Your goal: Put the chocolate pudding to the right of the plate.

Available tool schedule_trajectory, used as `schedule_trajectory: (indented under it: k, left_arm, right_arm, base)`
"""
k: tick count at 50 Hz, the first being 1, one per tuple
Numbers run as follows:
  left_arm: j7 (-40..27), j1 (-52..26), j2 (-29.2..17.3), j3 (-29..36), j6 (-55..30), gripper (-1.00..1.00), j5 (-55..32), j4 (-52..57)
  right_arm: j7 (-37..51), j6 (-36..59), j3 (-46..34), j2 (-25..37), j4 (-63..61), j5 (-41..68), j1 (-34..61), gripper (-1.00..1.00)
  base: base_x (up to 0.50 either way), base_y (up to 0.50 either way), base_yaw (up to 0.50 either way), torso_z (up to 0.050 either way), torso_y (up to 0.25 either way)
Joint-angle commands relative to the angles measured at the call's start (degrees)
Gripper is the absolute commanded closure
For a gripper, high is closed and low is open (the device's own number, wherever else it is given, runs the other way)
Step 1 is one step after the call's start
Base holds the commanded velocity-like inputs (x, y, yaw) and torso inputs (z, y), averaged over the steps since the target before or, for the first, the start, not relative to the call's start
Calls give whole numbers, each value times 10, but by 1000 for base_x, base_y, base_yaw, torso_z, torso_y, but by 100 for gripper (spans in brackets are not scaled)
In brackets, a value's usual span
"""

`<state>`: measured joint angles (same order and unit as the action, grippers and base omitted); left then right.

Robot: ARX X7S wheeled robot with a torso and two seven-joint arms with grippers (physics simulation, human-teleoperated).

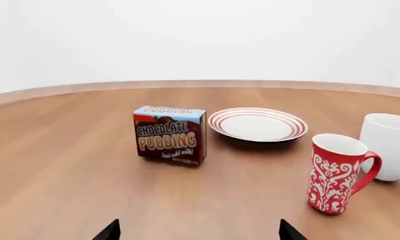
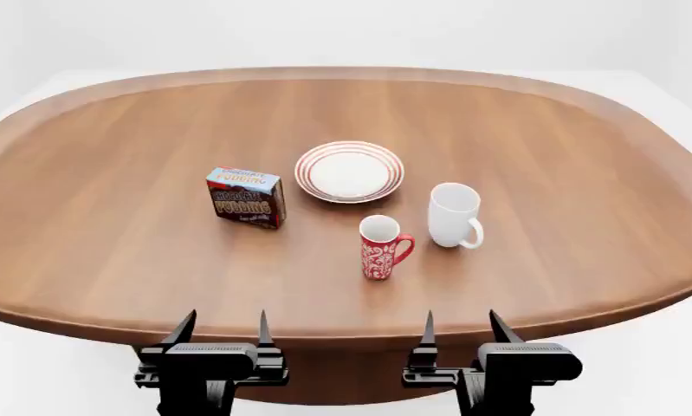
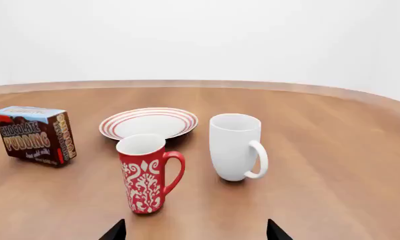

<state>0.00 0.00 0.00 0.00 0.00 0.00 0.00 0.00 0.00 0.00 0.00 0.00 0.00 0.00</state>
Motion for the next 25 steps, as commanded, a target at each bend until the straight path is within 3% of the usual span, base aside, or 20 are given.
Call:
schedule_trajectory:
  k: [1,8,25]
  left_arm:
    - [-14,1,-11,13,10,-100,2,-7]
    - [-25,-2,-23,27,-1,-100,-14,-7]
    - [-38,-4,-40,49,0,-100,-28,-13]
  right_arm:
    - [5,4,-9,9,8,19,3,-100]
    - [28,-12,-23,19,9,26,0,-100]
    - [37,-13,-40,36,17,65,0,-100]
  base:
    - [0,0,0,0,0]
    - [0,0,0,0,0]
    - [0,500,0,0,0]
